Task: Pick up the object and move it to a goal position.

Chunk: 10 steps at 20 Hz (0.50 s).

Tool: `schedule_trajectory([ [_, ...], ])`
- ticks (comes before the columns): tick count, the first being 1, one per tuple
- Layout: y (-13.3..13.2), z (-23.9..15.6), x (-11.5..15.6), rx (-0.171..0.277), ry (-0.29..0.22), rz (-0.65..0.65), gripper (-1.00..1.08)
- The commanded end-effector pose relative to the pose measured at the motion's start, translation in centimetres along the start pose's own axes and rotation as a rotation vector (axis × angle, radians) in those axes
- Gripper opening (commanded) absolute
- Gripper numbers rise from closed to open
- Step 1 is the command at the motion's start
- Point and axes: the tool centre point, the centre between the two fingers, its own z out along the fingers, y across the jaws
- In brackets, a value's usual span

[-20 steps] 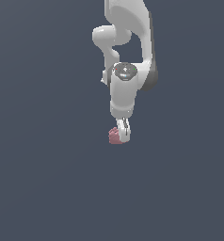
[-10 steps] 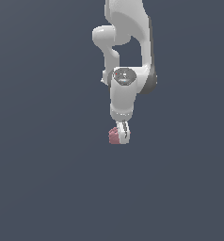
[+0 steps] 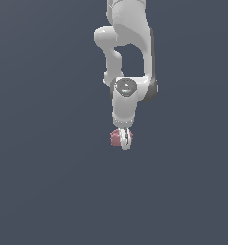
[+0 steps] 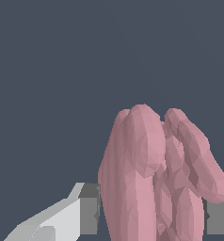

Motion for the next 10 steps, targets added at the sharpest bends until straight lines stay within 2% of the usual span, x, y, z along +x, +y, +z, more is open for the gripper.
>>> schedule_trajectory([
  [1,0.0,0.11,0.0,0.0,0.0,0.0,-1.0],
  [10,-0.1,-0.01,-0.07,0.003,-0.001,-0.001,-1.0],
])
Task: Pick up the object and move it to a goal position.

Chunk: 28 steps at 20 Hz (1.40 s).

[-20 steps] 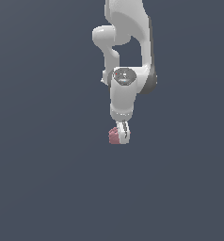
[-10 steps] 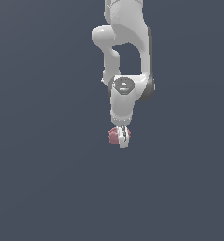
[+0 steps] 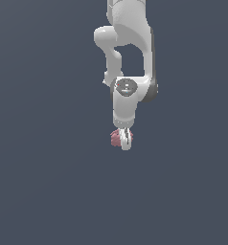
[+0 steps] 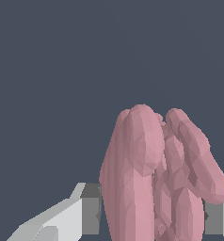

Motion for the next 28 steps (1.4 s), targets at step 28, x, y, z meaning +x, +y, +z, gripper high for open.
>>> schedule_trajectory([
  [28,-5.9,-18.1,-4.9,-0.002,0.003,0.002,-1.0],
])
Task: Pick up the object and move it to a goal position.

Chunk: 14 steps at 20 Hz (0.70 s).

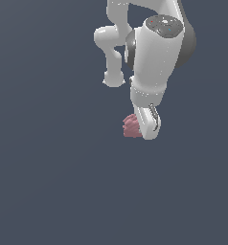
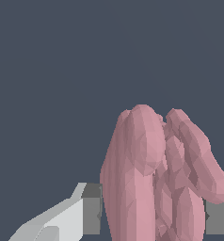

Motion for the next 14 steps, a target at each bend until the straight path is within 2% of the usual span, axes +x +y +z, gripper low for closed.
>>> schedule_trajectory([
  [1,-0.8,-2.4,-0.6,0.0,0.0,0.0,-1.0],
  [14,-4.0,-11.3,-3.2,-0.001,-0.001,0.0,-1.0],
])
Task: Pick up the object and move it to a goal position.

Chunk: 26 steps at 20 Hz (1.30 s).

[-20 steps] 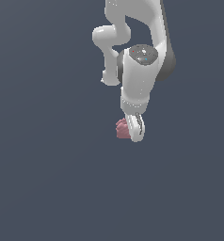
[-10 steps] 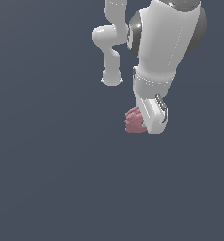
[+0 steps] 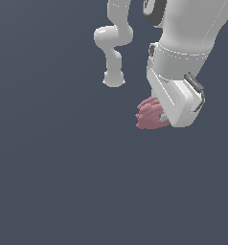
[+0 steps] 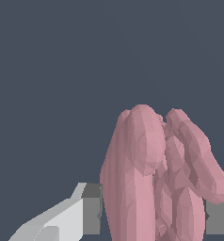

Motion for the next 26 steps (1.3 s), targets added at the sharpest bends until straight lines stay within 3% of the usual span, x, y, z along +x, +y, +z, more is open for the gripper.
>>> schedule_trajectory([
  [1,-0.5,-1.4,-0.4,0.0,-0.001,0.0,-1.0],
  [13,-2.5,-6.2,-1.8,-0.001,-0.002,-0.001,-1.0],
  [26,-3.3,-7.9,-2.3,-0.001,-0.002,-0.001,-1.0],
])
